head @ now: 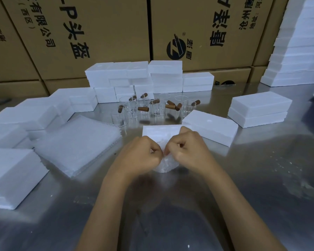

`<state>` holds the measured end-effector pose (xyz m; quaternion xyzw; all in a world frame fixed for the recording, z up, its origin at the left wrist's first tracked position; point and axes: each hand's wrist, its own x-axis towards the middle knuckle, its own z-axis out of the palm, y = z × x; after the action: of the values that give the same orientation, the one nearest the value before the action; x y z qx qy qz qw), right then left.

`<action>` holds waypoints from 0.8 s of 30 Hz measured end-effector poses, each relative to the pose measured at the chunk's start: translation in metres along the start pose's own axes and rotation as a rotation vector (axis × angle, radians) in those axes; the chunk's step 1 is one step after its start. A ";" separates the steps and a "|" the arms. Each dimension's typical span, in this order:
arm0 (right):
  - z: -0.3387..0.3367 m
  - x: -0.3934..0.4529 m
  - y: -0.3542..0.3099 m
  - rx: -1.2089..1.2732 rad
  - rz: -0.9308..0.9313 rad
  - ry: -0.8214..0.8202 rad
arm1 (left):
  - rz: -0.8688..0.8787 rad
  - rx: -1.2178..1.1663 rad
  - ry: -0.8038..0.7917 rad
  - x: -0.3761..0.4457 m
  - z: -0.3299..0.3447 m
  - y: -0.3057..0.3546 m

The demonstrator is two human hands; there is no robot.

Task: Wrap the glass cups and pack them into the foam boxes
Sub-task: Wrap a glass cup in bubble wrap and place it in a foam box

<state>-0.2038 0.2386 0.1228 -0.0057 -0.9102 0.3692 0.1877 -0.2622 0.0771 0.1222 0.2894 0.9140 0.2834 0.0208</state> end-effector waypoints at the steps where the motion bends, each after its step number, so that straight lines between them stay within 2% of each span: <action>1: 0.004 -0.001 -0.001 -0.073 -0.023 -0.041 | 0.009 -0.012 0.054 0.000 -0.001 0.000; 3: 0.010 -0.002 0.000 -0.171 -0.059 -0.074 | 0.028 -0.071 0.191 0.001 -0.003 0.000; 5: 0.011 -0.001 0.003 -0.189 -0.060 -0.080 | 0.055 -0.140 0.255 0.001 -0.002 0.004; 8: 0.007 0.000 0.003 -0.025 -0.008 -0.034 | 0.066 -0.087 0.177 0.000 0.001 0.008; 12: 0.001 0.004 0.002 0.326 0.074 0.201 | 0.026 0.053 0.098 -0.002 0.004 0.007; 15: -0.008 0.007 0.011 0.359 0.102 0.290 | 0.029 0.134 0.025 -0.002 0.005 0.010; 17: -0.015 0.009 0.019 0.322 0.136 0.203 | 0.026 0.166 -0.018 -0.001 0.005 0.010; 19: -0.020 0.008 0.027 0.210 0.147 0.026 | 0.029 0.129 -0.011 -0.001 0.004 0.010; 21: -0.025 0.007 0.033 0.102 0.119 -0.117 | 0.036 0.020 0.097 -0.003 0.001 0.009; 23: -0.028 0.006 0.036 0.085 0.109 -0.190 | 0.055 -0.084 0.215 -0.004 -0.003 0.007; 24: -0.029 0.006 0.037 0.093 0.120 -0.215 | 0.066 -0.111 0.214 -0.003 -0.004 0.005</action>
<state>-0.2046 0.2855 0.1191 -0.0117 -0.9050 0.4199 0.0668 -0.2579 0.0765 0.1281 0.2859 0.8840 0.3632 -0.0704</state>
